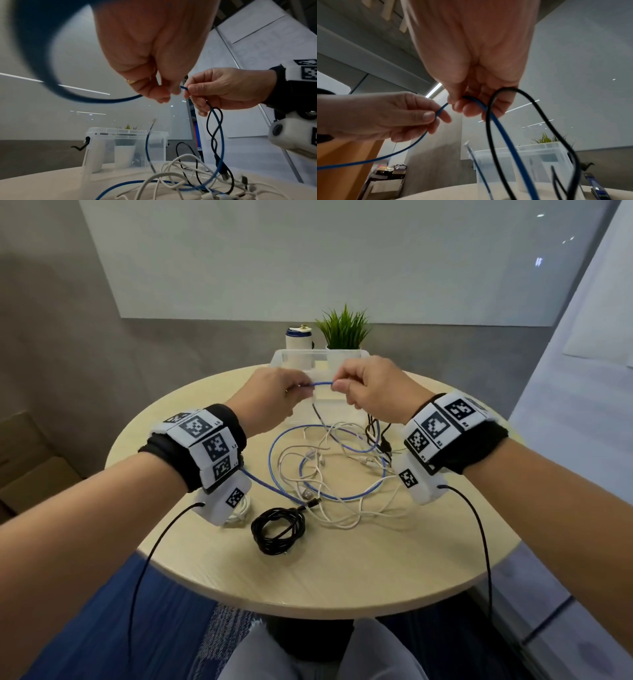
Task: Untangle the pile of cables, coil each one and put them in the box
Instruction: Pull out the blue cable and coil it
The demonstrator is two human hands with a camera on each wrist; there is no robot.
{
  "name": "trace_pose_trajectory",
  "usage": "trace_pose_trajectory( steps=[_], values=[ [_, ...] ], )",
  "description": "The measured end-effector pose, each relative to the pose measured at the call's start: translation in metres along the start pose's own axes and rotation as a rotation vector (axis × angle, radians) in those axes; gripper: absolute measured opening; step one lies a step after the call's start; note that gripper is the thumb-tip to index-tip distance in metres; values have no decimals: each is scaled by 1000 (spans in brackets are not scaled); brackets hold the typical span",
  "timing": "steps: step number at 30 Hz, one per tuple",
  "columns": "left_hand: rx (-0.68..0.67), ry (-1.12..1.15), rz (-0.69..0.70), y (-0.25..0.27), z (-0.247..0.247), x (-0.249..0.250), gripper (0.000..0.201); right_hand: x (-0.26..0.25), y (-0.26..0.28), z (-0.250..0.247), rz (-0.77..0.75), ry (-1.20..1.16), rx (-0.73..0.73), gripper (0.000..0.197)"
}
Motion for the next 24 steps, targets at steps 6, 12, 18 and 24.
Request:
trace_pose_trajectory(
  steps=[6,12,18,24],
  values=[
    [251,291,-194,-1,-26,-35,19,30,17,31,94,138,-226,6],
    [431,588,-207,2,-40,-41,24,48,25,47,180,117,-329,8],
    [294,622,-334,7,-19,-53,18,61,10,16,356,-303,6,24],
    [8,290,-449,22,4,-73,17,65,11,-35,276,-421,433,15]
  ],
)
Point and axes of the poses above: each hand's wrist, its own y-axis away from the middle knuckle, its own z-axis out of the palm, x = y × z, the point moved 8 cm from there along -y, towards the middle knuckle, and after that the axes turned 13 degrees about y, right-handed, at the moved point
